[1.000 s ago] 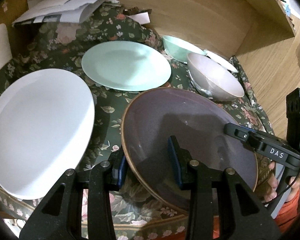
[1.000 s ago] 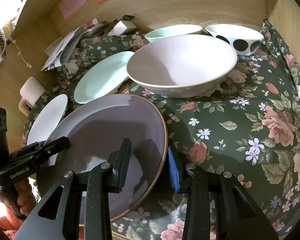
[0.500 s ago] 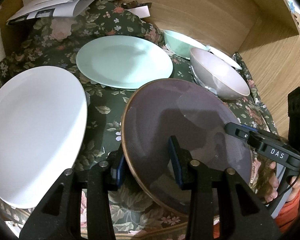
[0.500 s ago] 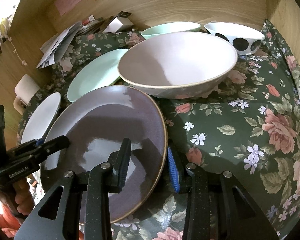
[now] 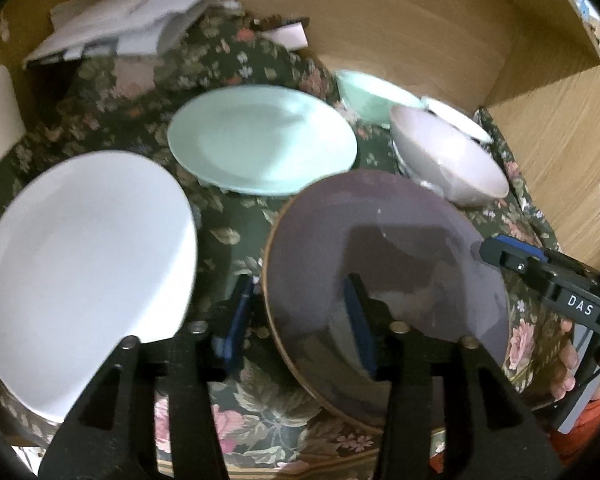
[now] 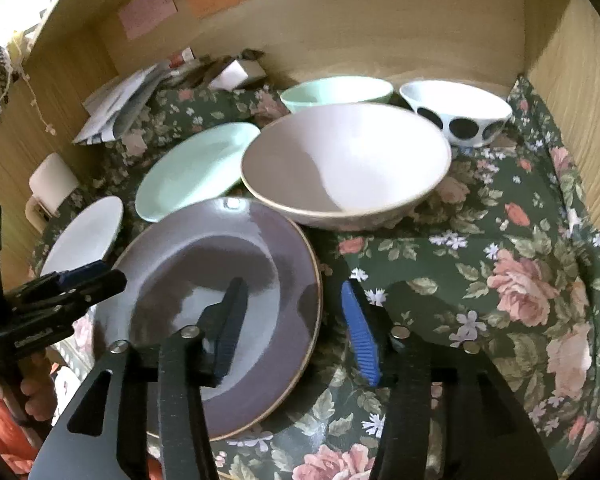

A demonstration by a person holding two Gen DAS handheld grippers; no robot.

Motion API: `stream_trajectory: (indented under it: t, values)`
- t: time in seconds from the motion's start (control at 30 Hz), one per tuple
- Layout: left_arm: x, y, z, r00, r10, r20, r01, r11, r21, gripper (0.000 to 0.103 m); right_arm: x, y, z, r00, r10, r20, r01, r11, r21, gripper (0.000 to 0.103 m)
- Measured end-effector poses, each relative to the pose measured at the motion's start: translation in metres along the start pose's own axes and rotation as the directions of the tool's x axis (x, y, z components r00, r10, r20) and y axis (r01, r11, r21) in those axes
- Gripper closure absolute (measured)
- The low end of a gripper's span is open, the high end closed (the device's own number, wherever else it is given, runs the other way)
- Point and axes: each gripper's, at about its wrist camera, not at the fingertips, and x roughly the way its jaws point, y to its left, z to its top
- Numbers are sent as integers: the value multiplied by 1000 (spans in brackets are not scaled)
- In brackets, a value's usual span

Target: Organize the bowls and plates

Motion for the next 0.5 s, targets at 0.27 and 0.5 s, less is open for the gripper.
stream_trajectory:
  t: [0.27, 0.5]
  values:
    - [-37, 1, 10, 992, 50, 118, -54, 998, 25, 24, -19, 20, 12, 997, 25, 73, -23, 999, -29, 35]
    - [-70, 20, 17, 968, 126, 215, -123, 992, -27, 13, -29, 46, 26, 989, 70, 131, -60, 995, -80, 20]
